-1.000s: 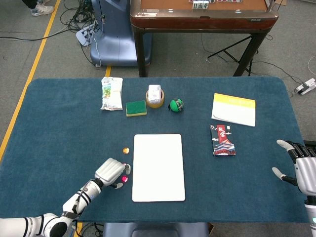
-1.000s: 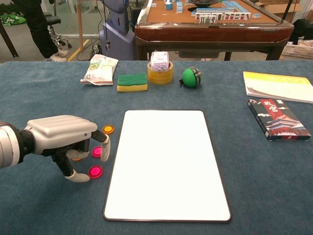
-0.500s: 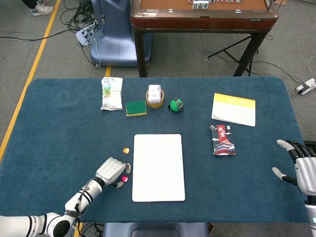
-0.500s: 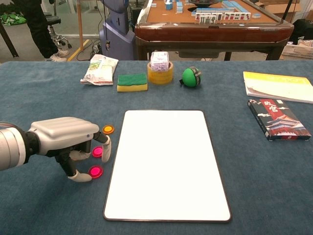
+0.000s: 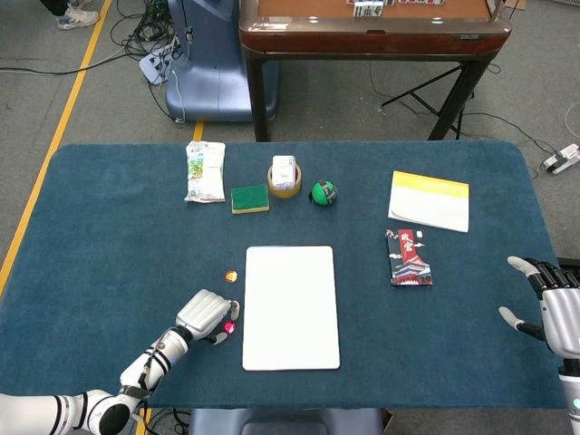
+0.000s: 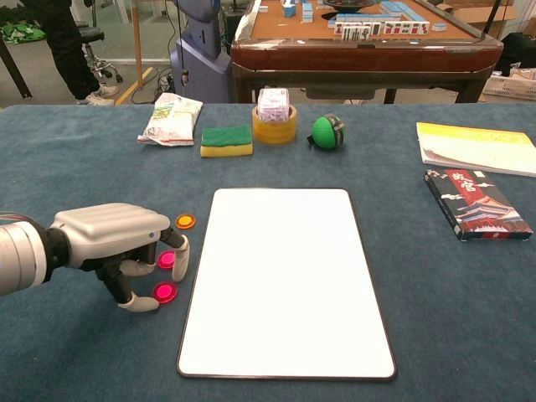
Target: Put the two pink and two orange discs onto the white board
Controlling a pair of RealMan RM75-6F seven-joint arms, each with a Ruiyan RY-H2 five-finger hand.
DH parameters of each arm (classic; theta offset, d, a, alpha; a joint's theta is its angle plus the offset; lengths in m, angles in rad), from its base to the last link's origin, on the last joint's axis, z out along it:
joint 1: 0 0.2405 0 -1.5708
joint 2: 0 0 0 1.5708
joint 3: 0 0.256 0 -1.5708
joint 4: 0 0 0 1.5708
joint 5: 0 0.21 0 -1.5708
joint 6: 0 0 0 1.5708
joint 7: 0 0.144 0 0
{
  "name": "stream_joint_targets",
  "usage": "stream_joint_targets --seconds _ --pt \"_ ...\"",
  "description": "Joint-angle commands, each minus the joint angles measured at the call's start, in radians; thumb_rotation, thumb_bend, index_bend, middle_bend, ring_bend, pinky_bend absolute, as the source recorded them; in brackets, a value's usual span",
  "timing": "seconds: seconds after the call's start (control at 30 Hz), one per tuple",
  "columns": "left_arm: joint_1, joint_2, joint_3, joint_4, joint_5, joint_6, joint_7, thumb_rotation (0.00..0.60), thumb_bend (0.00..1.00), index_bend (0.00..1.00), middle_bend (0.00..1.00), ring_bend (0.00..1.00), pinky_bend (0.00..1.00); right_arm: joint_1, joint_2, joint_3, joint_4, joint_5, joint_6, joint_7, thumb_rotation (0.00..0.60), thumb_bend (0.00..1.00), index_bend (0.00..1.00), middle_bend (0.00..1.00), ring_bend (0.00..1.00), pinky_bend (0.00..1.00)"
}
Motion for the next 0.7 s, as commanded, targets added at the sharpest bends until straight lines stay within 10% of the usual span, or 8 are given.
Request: stream_joint_targets --seconds 0.03,0.7 --pt "-0.001 -0.001 0.001 0.001 -0.002 0.0 0.0 0.6 0.27 0.56 1.0 1.0 1.0 0.0 0.0 0.0 0.0 0.0 0.0 0.0 0.6 0.02 0.24 0.28 0.25 0.32" --pt "-0.011 0.011 0.0 -0.016 -0.005 0.011 -0.008 0.6 0.3 0.63 1.0 1.0 1.0 -0.004 0.002 0.0 -0.001 -0.003 0.009 0.003 0.6 0.02 0.24 0.28 0.25 0.32"
